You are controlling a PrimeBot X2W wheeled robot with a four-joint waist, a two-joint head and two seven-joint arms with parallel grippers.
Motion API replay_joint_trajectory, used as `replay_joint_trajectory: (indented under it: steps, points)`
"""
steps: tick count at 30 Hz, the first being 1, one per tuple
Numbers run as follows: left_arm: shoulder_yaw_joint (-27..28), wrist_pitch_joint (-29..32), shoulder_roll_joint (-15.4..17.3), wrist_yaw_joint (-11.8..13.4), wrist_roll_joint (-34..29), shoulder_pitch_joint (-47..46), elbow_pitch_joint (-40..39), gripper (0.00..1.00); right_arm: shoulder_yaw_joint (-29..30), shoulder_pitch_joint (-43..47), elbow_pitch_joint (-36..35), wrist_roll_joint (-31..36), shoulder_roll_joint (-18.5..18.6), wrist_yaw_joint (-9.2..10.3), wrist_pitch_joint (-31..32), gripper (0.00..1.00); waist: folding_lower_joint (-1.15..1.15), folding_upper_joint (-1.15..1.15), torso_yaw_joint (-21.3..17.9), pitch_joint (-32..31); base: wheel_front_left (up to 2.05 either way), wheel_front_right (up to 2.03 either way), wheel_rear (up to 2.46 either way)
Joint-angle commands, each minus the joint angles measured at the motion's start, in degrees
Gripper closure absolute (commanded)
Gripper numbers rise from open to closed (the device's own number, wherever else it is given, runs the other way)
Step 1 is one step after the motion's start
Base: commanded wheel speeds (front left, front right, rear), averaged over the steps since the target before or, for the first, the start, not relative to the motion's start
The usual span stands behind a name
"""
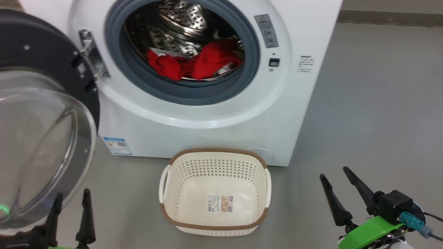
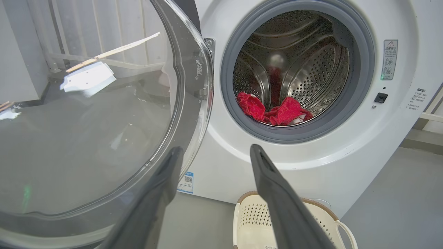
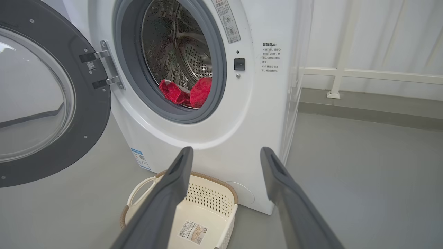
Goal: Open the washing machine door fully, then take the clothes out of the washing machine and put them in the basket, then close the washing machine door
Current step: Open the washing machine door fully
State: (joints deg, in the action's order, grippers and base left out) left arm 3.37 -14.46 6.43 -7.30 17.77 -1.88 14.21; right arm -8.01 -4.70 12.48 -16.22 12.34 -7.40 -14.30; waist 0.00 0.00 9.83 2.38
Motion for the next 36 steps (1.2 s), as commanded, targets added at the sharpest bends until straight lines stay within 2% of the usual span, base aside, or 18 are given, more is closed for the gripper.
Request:
replay_joint_trajectory:
  steps: [1, 8, 17, 36]
  points:
    - [1.52, -0.53, 1.36, -0.18, 0.50, -0.94, -1.86, 0.00, -0.44, -0.87, -1.72, 0.81, 0.44, -0.09, -0.70, 0.00, 0.00, 0.00, -3.07, 0.78, 0.00, 0.00, 0.00]
    - [-1.55, -0.53, 0.98, -0.18, 1.29, -0.38, -3.81, 0.00, 1.67, -0.33, -2.27, 1.01, 0.16, -0.09, -0.70, 0.00, 0.00, 0.00, -6.10, 1.54, 0.00, 0.00, 0.00]
    - [-2.04, -0.53, 0.69, -0.18, 1.96, 0.83, -5.24, 0.00, 2.87, 0.09, -2.87, 1.23, 0.08, -0.09, -0.70, 0.00, 0.00, 0.00, -9.83, 1.96, 0.00, 0.00, 0.00]
    - [-2.79, -0.53, 0.89, -0.18, 1.82, 0.77, -5.42, 0.00, 4.22, 0.41, -3.09, 1.66, -0.38, -0.09, -0.70, 0.00, 0.00, 0.00, -11.02, 2.14, 0.00, 0.00, 0.00]
